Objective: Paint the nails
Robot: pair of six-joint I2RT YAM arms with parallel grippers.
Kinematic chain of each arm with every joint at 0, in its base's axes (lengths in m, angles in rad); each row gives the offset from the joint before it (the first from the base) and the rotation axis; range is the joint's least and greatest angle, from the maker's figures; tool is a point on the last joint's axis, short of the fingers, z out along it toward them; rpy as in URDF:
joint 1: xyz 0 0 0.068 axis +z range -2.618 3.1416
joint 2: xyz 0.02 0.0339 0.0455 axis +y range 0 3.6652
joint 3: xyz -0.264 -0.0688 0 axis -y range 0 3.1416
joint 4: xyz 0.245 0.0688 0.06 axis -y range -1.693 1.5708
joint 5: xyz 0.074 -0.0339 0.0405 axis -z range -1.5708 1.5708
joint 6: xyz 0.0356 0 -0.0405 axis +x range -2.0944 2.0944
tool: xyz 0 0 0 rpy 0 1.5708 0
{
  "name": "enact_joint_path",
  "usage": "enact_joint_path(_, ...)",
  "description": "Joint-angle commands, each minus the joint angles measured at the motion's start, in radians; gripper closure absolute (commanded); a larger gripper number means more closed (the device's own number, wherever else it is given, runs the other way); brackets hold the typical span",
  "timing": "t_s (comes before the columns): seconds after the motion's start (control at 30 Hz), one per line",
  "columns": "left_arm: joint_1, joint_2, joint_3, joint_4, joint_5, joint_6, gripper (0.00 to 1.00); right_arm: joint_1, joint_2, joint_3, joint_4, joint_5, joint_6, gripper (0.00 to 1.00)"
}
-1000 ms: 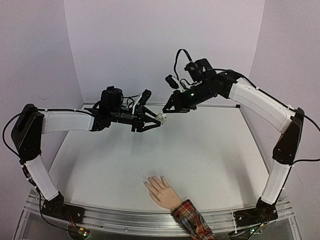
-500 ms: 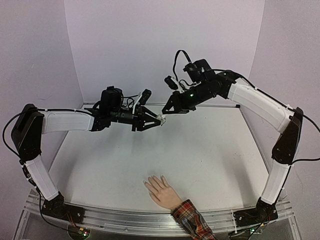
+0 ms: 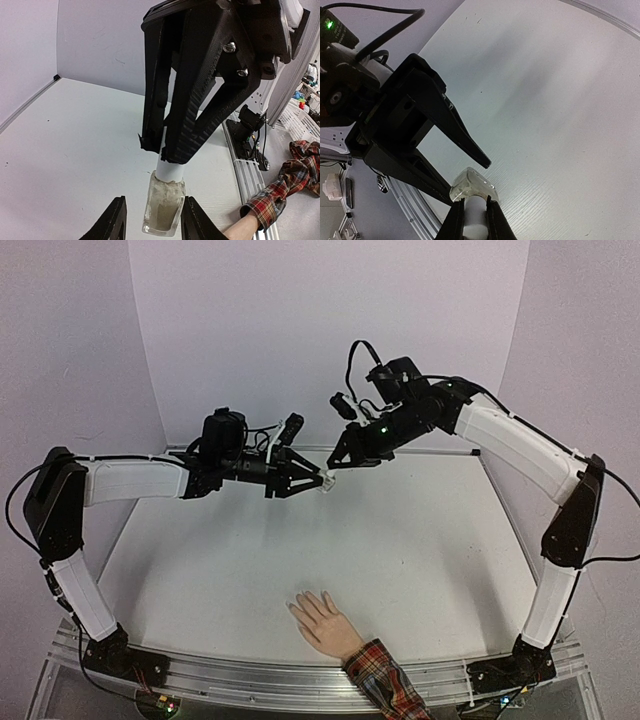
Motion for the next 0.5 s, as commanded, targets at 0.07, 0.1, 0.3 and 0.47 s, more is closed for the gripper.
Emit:
enact_joint_path(0.07, -0.004, 0.029, 0.056, -0.002, 0.007, 0.004, 0.6, 0.006, 0.015, 0.053, -0.002, 0.004, -0.01, 1.0)
enact_joint_path(0.1, -0.005, 0.032, 0.059, -0.002, 0.008, 0.002, 0.6, 0.007, 0.016, 0.054, -0.002, 0.005, -0.01, 1.0)
enact_joint_path(0.3, -0.01, 0.034, 0.06, 0.009, 0.007, -0.003, 0.61, 0.007, 0.02, 0.053, -0.002, 0.007, -0.009, 1.0)
enact_joint_path(0.47, -0.013, 0.038, 0.07, 0.006, 0.004, -0.002, 0.69, 0.007, 0.031, 0.061, -0.002, 0.003, -0.008, 1.0)
